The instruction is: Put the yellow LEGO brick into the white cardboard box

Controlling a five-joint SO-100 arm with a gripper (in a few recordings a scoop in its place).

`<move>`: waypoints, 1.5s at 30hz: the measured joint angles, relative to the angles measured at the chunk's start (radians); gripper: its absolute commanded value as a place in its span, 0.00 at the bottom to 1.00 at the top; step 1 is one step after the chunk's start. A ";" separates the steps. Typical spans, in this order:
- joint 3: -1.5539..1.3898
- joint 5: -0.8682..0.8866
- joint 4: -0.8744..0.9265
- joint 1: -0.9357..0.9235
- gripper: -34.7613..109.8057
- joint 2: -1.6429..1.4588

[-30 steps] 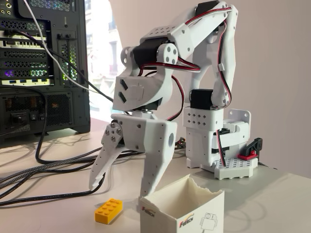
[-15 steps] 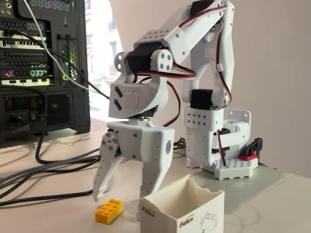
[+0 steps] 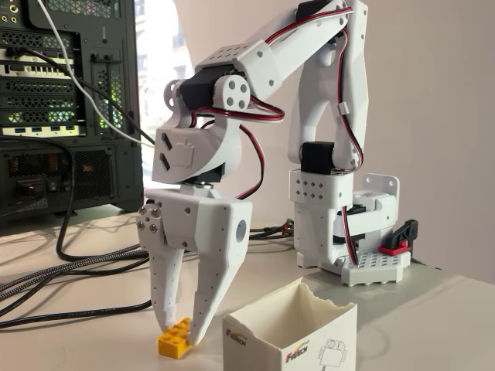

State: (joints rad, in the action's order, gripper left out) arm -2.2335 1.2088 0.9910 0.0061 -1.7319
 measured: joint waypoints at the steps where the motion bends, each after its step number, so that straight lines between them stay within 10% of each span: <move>1: 0.000 0.000 0.000 0.002 0.18 0.000; 27: 0.247 -0.434 0.396 0.163 0.18 -0.302; 45: 0.201 -0.330 0.308 0.479 0.32 -0.391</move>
State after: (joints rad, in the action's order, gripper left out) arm -2.0325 0.8790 1.2993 0.4847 -2.1230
